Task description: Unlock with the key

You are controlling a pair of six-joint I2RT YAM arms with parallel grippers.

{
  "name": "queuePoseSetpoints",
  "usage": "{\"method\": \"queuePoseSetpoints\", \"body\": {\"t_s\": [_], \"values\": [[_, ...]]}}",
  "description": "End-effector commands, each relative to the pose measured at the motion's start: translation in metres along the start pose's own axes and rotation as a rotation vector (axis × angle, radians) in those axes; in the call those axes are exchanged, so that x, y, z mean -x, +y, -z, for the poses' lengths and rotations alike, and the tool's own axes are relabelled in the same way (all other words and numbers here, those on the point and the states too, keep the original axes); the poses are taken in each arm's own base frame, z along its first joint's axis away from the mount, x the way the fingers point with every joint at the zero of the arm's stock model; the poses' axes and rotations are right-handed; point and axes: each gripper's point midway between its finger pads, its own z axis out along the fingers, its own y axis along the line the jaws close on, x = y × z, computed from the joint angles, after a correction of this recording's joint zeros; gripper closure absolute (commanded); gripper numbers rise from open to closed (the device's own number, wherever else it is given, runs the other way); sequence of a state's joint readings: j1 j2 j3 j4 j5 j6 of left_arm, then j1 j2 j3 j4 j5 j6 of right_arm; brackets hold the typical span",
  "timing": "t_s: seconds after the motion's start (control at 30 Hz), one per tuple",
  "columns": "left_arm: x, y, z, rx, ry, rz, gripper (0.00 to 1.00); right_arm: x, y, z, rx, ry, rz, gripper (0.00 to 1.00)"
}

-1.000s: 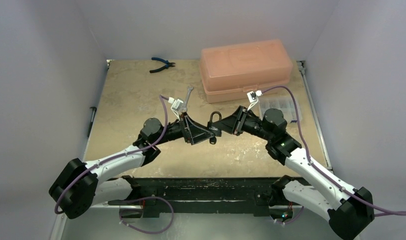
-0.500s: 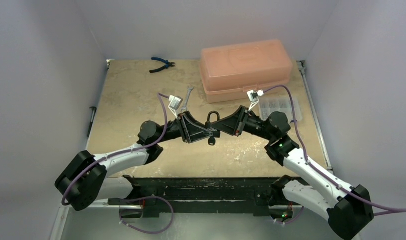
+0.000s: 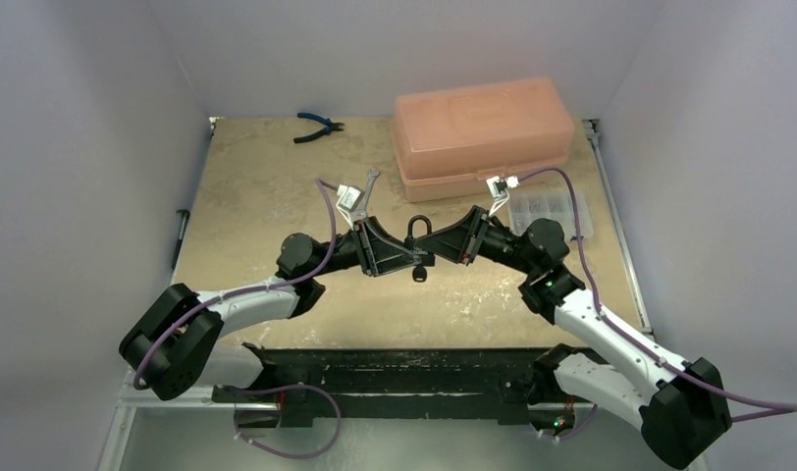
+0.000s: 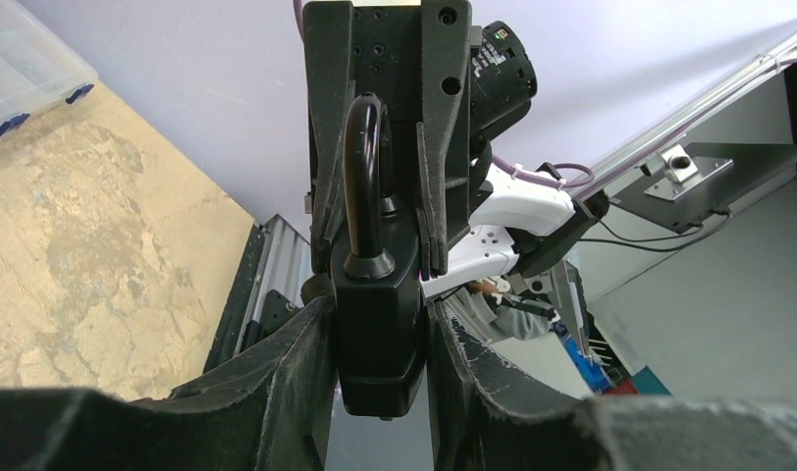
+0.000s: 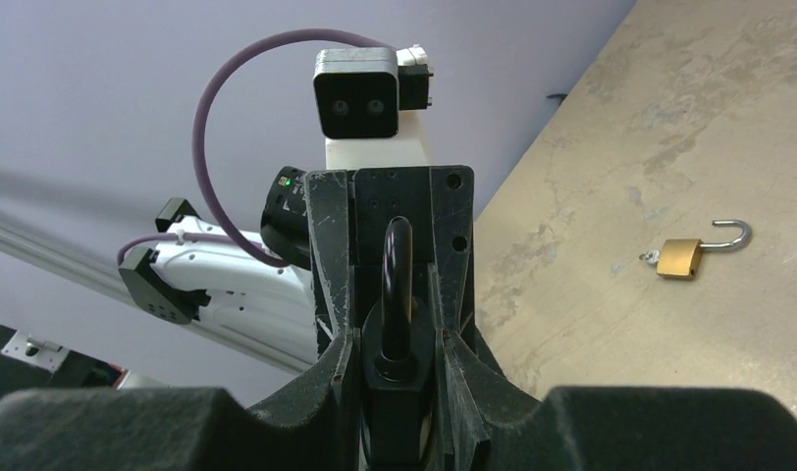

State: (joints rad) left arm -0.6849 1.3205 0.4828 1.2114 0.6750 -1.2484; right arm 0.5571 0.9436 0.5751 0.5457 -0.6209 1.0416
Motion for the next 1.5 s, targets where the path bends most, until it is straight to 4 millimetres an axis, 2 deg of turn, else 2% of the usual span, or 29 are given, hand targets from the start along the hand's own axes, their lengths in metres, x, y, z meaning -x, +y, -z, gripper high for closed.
{"method": "queuePoseSetpoints", "body": {"t_s": [0.0,0.1,0.17,0.23,0.33,0.5,0.7,0.83,1.0,1.13,1.33,1.47], "values": [[0.016,-0.005,-0.011,-0.021,-0.035,-0.015,1.0,0.014,0.043,-0.002,0.134,-0.019,0.093,1.0],[0.016,-0.003,-0.011,-0.014,-0.038,-0.015,1.0,0.013,0.042,-0.002,0.114,-0.008,0.087,0.99],[0.017,-0.002,-0.01,-0.003,-0.041,-0.024,1.0,0.013,0.035,-0.004,0.066,0.004,0.104,0.73],[0.017,0.0,-0.009,0.018,-0.044,-0.038,1.0,0.018,0.03,-0.004,0.016,0.002,0.131,0.4],[0.019,0.001,-0.007,0.052,-0.053,-0.064,1.0,0.024,0.027,-0.004,-0.032,-0.012,0.153,0.17],[0.024,0.0,-0.004,0.086,-0.073,-0.099,1.0,0.029,0.023,-0.003,-0.078,-0.022,0.174,0.06],[0.033,-0.002,-0.002,0.124,-0.111,-0.139,1.0,0.046,0.013,0.006,-0.22,-0.058,0.277,0.02],[0.042,0.005,0.001,0.195,-0.147,-0.17,1.0,0.05,-0.004,0.017,-0.342,-0.051,0.339,0.02],[0.051,0.002,0.005,0.209,-0.203,-0.19,1.0,0.039,-0.008,0.026,-0.353,-0.008,0.369,0.07],[0.059,-0.005,0.004,0.19,-0.239,-0.199,1.0,0.027,-0.004,0.029,-0.304,0.023,0.377,0.15],[0.07,-0.018,0.003,0.155,-0.286,-0.206,1.0,0.009,0.003,0.026,-0.194,0.054,0.327,0.26],[0.075,-0.027,0.003,0.138,-0.306,-0.207,1.0,0.006,0.003,0.022,-0.165,0.044,0.307,0.29]]}}
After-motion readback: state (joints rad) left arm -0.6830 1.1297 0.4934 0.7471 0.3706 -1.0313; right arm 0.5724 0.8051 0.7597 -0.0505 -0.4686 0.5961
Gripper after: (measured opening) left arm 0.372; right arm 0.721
